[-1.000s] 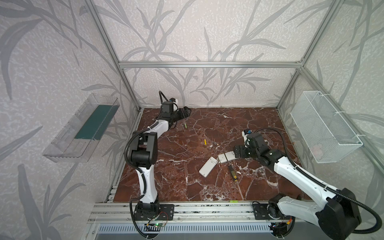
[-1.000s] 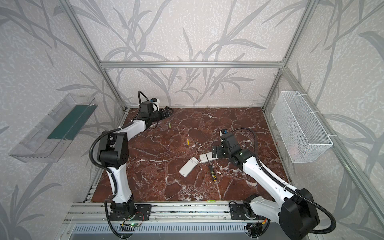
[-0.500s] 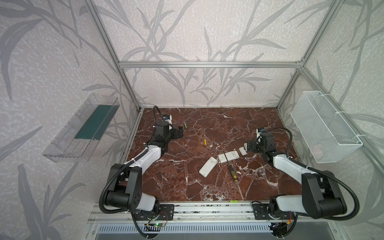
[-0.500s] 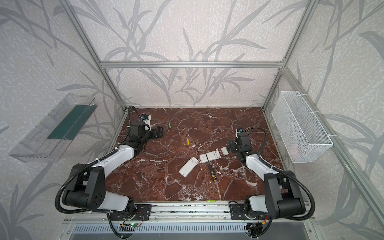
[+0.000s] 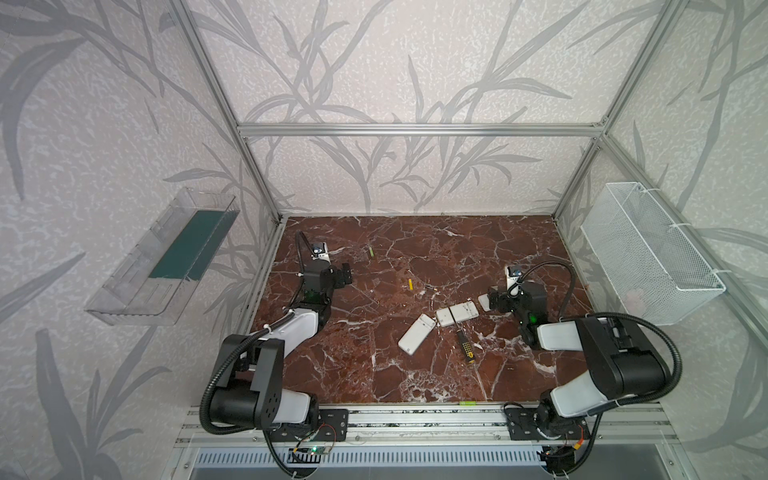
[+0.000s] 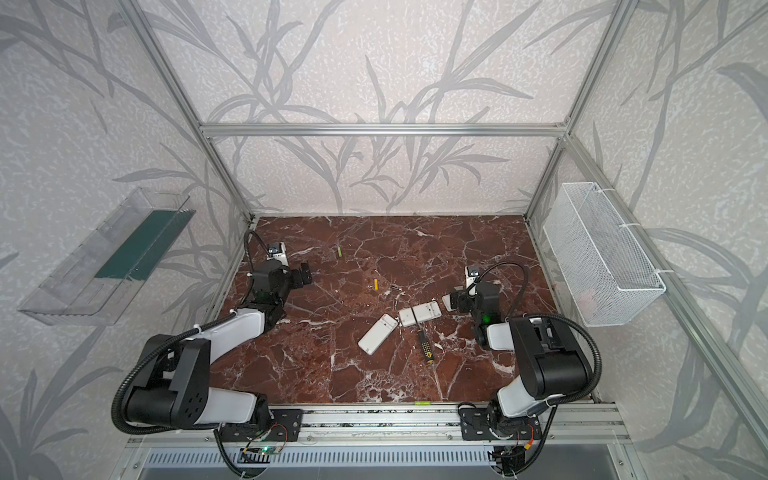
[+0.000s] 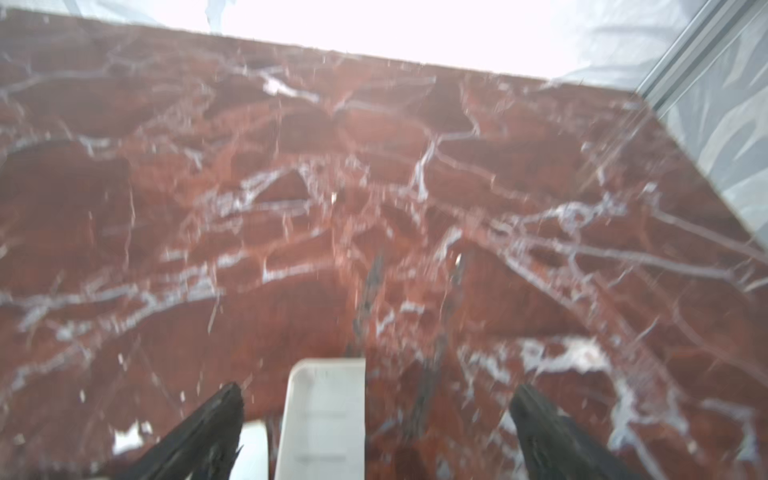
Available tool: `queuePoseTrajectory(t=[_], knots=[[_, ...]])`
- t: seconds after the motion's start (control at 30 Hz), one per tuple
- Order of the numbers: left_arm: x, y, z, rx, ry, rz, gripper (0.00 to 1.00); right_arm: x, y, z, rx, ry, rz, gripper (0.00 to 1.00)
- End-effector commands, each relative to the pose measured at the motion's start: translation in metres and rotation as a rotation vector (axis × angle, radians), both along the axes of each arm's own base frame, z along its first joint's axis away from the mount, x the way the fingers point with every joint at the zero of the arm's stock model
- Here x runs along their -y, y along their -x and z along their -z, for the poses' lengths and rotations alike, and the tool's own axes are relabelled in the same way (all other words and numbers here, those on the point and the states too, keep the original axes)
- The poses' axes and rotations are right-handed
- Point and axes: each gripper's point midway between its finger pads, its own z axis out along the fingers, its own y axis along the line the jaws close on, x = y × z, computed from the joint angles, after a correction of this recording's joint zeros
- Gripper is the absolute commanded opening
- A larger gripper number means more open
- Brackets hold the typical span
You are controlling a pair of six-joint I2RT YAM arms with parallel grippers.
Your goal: Unload the batteries from the remote control
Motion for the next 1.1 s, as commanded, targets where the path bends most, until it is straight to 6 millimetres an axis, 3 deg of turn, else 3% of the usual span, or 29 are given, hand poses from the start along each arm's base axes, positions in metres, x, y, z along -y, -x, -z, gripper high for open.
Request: queuePoseTrajectory(t=[0.0, 0.2, 0.27, 0.37, 0.43, 0.5, 0.6, 0.67, 0.9, 1.07], knots=[[-0.012, -0.001, -0.008, 0.034, -0.061, -0.044, 0.99, -0.002, -0.017, -0.043, 0.190, -0.003, -0.011, 0.99], [-0.028, 0.017, -0.009, 0.031, -0.156, -0.091, 0.99, 0.001, -0.022, -0.041, 0.168, 0.001, 0.004, 0.99], [-0.034, 0.022, -0.001, 0.019, -0.166, -0.103, 0.99, 0.000, -0.024, -0.042, 0.167, 0.001, 0.000, 0.99], [-0.034, 0.026, 0.027, -0.016, -0.149, -0.094, 0.99, -0.001, -0.024, -0.041, 0.162, 0.002, -0.002, 0.99], [-0.031, 0.024, 0.027, 0.002, -0.173, -0.074, 0.99, -0.001, -0.024, -0.041, 0.164, 0.001, -0.003, 0.99], [-0.041, 0.025, 0.028, 0.018, -0.146, -0.103, 0.99, -0.001, -0.024, -0.041, 0.163, 0.000, -0.002, 0.99], [-0.052, 0.031, 0.049, 0.080, -0.085, -0.125, 0.99, -0.001, -0.024, -0.041, 0.162, 0.000, -0.002, 0.99], [-0.055, 0.035, 0.037, 0.173, -0.080, -0.134, 0.99, -0.001, -0.024, -0.041, 0.162, 0.000, -0.002, 0.99], [-0.072, 0.031, 0.045, 0.079, -0.089, -0.253, 0.99, -0.001, -0.024, -0.040, 0.161, 0.000, -0.003, 0.99], [-0.068, 0.028, 0.046, 0.078, -0.104, -0.220, 0.99, -0.001, -0.024, -0.040, 0.160, 0.001, -0.002, 0.99]])
